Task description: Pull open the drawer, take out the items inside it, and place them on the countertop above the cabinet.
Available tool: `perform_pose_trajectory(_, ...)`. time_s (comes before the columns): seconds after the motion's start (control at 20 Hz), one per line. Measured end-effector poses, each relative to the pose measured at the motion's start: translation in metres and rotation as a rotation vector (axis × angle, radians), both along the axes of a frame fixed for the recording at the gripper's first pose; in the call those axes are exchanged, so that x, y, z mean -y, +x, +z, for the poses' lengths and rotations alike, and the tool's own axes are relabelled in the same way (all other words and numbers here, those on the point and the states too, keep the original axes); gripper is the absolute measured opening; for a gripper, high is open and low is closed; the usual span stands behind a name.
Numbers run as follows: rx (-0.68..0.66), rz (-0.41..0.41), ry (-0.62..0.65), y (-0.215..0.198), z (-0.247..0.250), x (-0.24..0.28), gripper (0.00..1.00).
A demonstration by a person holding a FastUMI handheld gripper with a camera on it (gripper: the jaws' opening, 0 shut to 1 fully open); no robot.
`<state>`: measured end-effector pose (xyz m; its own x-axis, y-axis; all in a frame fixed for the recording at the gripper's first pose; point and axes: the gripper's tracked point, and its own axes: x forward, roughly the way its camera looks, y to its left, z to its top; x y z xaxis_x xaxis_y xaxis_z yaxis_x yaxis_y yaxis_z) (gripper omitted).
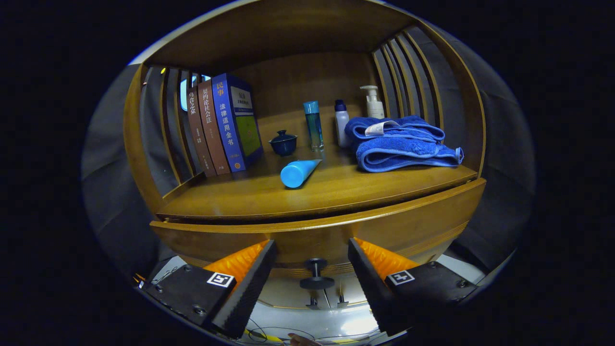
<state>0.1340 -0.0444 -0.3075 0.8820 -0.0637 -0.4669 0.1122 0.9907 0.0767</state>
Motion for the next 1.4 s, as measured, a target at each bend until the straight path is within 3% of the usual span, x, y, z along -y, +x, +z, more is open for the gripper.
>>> perform_pose_trajectory(0.5, -0.019, -0.003, -0.030, 0.003, -0.003, 0.001, 0.99)
perform_pose_trajectory(0.75, 0.026, 0.009, -0.047, -0.003, 0.024, -0.005, 1.00)
perform_pose_trajectory(1.4, 0.285, 0.032, -0.083, -0.063, 0.195, -0.025, 0.99)
